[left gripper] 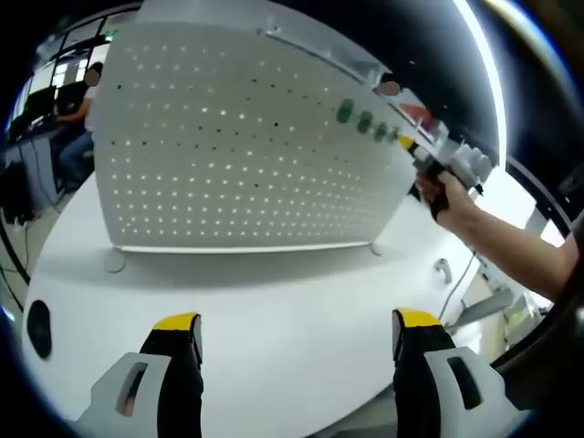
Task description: Insert the hook assembly into the mounting plate slot until the hook locks in place.
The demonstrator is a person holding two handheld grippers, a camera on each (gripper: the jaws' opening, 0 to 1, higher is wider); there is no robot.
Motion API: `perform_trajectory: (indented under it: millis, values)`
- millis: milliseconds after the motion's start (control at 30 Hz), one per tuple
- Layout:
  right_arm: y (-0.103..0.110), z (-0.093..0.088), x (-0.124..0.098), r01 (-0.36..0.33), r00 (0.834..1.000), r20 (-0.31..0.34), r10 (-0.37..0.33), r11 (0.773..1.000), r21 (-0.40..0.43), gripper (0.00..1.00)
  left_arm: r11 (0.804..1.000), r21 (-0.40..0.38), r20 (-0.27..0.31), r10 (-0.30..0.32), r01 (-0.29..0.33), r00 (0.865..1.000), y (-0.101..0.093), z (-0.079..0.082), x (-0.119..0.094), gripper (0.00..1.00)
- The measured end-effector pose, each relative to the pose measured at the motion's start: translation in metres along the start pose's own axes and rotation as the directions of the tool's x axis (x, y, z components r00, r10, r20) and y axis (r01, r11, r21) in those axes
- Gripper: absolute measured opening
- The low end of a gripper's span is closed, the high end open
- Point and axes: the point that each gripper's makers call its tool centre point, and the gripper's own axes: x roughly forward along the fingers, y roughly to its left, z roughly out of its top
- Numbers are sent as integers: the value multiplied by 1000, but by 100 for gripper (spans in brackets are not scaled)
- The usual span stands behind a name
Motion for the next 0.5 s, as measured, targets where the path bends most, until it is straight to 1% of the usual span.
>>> perform_trajectory:
  millis: [67, 367, 500]
  values:
    - [0, -4, 0, -6, 1000, -16, 6, 1000, 0, 0, 1000, -1, 0, 2, -2, 1000, 1, 0, 0, 87]
    - [1, -6, 2, -9, 1000, -23, 9, 1000, 10, 0, 1000, 1, -3, 5, -5, 1000, 1, 0, -1, 87]
    - [0, -7, 3, -8, 1000, -26, 8, 1000, 0, 0, 1000, -1, 0, 6, -6, 1000, 2, 0, -1, 87]
